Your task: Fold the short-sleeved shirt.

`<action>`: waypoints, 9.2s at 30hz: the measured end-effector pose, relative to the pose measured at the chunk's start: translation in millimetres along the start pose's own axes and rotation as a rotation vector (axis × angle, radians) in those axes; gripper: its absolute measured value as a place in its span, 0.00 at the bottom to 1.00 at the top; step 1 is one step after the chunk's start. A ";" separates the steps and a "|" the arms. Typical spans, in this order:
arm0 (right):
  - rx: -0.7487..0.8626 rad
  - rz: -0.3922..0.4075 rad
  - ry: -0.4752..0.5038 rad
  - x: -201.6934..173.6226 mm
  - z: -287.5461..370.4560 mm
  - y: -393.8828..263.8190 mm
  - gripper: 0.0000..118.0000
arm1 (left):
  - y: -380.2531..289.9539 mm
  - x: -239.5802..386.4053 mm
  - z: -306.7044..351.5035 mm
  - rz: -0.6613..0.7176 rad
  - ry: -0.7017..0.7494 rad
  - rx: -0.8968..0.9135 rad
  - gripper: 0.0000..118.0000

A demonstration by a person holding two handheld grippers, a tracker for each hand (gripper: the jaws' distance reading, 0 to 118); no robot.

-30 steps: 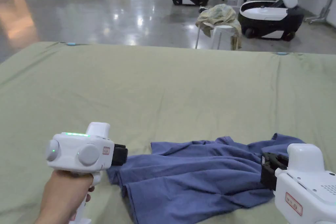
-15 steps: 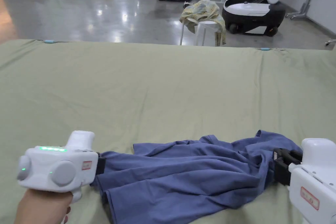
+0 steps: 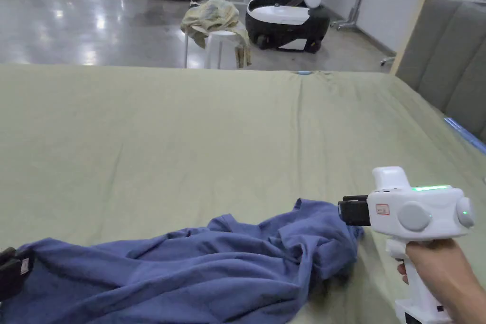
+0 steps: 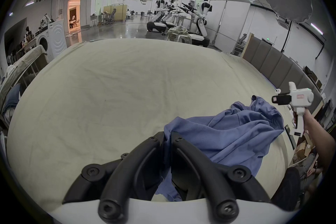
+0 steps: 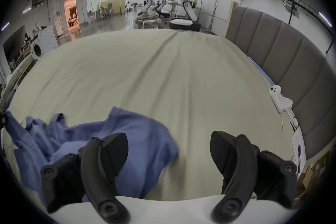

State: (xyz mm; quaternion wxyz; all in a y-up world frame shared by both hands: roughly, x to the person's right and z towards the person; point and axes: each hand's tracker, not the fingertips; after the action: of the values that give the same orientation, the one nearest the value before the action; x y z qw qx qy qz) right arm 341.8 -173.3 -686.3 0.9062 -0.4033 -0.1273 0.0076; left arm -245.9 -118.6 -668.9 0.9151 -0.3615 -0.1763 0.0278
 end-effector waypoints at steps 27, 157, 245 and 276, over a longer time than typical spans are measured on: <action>0.434 -0.122 0.269 14.1 272.9 172.1 0.06 | 182.0 -6.7 102.5 -0.073 0.161 0.323 0.06; 0.009 0.257 0.271 -139.2 -44.8 43.2 0.02 | -81.0 -60.1 42.5 0.082 0.100 -0.010 0.07; 0.368 -0.073 0.360 -43.0 311.1 -205.7 0.56 | -154.8 51.2 200.4 -0.180 0.158 0.236 0.81; -0.040 -0.001 0.193 -22.7 224.7 -222.0 0.98 | -160.2 -2.6 107.1 -0.204 0.080 -0.152 0.06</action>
State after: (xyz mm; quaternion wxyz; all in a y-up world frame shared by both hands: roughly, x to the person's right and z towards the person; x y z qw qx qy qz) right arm 246.8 -162.0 -384.4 0.9059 -0.4201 -0.0398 -0.0344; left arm -297.3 -167.3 -489.6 0.8895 -0.4108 -0.1772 -0.0931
